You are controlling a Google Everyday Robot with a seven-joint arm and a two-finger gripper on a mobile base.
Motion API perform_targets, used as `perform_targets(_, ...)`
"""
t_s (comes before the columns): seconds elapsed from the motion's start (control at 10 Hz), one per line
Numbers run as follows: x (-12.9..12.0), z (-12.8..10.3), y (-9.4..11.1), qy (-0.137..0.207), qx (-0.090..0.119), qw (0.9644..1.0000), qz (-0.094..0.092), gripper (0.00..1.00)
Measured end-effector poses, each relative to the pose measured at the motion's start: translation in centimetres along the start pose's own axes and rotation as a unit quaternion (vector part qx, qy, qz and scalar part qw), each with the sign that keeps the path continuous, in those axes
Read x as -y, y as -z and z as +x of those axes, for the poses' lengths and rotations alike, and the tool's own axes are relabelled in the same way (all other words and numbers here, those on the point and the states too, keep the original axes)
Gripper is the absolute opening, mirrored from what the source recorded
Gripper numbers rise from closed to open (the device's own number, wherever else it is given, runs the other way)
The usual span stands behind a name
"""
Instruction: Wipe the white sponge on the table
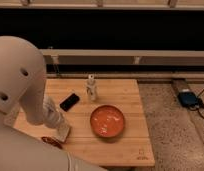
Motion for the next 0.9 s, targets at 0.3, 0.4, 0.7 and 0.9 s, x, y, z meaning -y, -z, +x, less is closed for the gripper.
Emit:
perform_targets(0.3,0.1,-1.9,-0.9,-0.013,0.010,0.9999,0.002,0.00)
perform_targets(0.4,0.6,-3.0,-1.2,-0.025,0.015,0.9996,0.004,0.00)
perform_targets(0.7,2.4,-4.9,-1.9,-0.054,0.023,0.9982,0.010,0.00)
perform_targets(0.9,3.7,-6.1,-2.6,-0.074,0.028,0.9967,0.018,0.00)
